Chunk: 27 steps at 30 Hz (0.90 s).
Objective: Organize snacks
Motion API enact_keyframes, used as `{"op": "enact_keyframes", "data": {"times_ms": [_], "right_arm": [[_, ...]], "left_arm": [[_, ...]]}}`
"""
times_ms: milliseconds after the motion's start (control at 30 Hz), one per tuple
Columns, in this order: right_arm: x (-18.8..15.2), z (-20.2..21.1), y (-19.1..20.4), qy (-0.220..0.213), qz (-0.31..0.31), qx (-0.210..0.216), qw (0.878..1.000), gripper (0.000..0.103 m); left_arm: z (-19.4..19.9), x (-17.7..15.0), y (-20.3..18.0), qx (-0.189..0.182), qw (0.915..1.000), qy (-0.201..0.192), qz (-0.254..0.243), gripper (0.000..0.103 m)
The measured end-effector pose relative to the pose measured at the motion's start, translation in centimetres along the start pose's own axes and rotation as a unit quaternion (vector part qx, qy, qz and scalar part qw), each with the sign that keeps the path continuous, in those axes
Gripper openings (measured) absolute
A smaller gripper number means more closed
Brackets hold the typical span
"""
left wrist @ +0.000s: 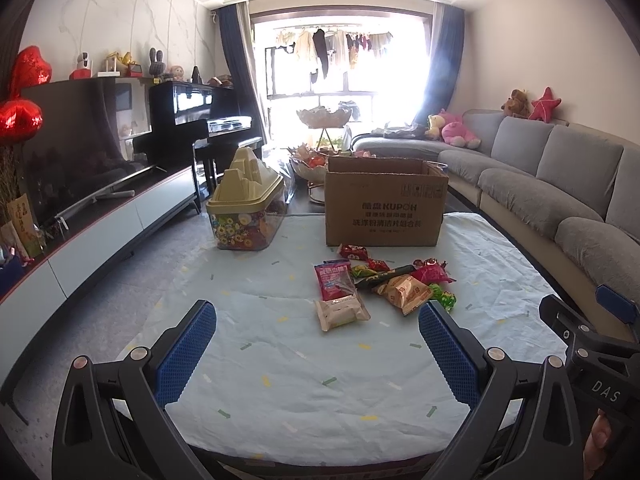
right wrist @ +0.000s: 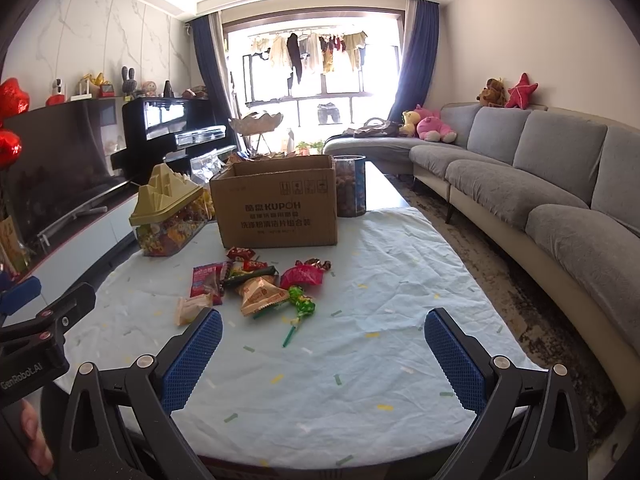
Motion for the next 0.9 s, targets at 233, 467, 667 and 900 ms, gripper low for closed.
{"op": "enact_keyframes", "data": {"times_ms": [233,467,667,900], "right_arm": [[-0.02,0.1,0.02,-0.001,-0.001,0.0,1.0,0.102],[-0.02,0.11,0.01,-0.001,-0.001,0.0,1.0,0.102],[-0.03,0.16,0.04,-0.002,-0.001,0.001,1.0,0.102],[-0.03,0.09,-0.01,-0.002,-0.001,0.001,1.0,0.102]], "left_arm": [[0.4,0.02,0.04,0.0,1.0,-0.002,0.0,0.103],[0.55,0.06,-0.02,-0.002,1.0,-0.002,-0.001,0.103],[0.55,0.05,-0.01,-0.002,1.0,-0.002,-0.001,0.103],[0.52,0.03,-0.03,-0.002,1.0,-0.002,-0.001,0.103]]}}
Point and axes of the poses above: each gripper's, at about its wrist camera, not at the fingertips, and z roughly against the way its jaws point, y to its left, x to its top, the point moved 4 cm from there along -z, roughly the way its jaws point, and after that the axes turned 11 degrees about y, right-handed, at the moved point
